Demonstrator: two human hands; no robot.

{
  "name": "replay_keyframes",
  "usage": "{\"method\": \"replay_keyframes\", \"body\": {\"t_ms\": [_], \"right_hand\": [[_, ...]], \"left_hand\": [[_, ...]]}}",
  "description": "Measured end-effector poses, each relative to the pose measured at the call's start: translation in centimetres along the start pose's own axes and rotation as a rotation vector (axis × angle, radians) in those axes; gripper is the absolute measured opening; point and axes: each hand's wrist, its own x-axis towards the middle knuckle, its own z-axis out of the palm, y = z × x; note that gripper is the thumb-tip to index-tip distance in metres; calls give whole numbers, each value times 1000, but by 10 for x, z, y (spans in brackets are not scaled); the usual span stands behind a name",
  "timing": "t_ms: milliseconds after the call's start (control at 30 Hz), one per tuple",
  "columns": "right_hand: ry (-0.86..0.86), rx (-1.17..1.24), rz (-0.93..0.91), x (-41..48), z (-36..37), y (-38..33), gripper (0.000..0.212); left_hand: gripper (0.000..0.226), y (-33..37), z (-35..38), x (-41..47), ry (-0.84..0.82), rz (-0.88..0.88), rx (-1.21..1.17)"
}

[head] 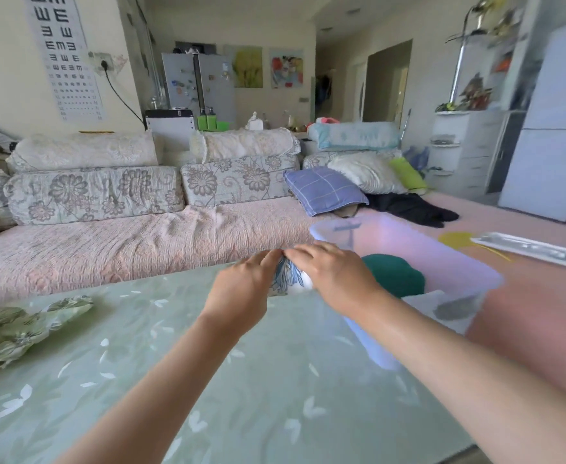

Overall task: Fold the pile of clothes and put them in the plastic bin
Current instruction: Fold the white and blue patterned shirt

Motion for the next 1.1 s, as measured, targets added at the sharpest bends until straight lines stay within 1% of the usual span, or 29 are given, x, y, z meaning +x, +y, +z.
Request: {"method": "replay_keyframes", "body": {"t_ms": [67,167,200,300,467,533,600,700,733,800,867,933,967,1000,1033,1100], "right_hand": [[28,6,27,-10,-12,44,72],[73,-9,72,-26,-23,103,54],[65,-22,94,-32,-22,120,54],[-21,-46,135,-44,-10,169,69],[-139,-136,171,-47,29,221,65],[-187,-115,184,-45,41,234,62],[-285,-53,173,-45,55,245,60],[-583,42,163,-52,74,252,63],[-642,60,171,-54,80,254,65],[-704,70,179,-56,87,256,74],[-806,62,181,-60,87,256,87],[-890,160,233,-65,80,252,97],[-913,236,278,-65,73,249,97],[-921,319,330,-63,67,248,93],[-932,378,378,-60,64,249,83],[-919,446,456,-49,58,256,53]], "left_hand": [[66,31,0,35,28,65,0],[68,75,12,88,33,136,15],[68,87,18,104,19,151,33],[68,118,45,147,-52,187,87],[68,152,92,194,-182,163,89],[70,160,106,207,-232,116,59],[70,168,122,212,-308,77,51],[72,179,149,208,-514,47,43],[75,181,155,207,-565,44,34],[86,181,163,207,-642,51,17],[102,179,164,204,-754,57,-13],[112,179,158,199,-851,63,-47],[115,179,154,198,-878,72,-64],[117,177,152,198,-899,78,-88],[113,176,148,200,-917,69,-118],[90,170,143,209,-934,23,-195]]}}
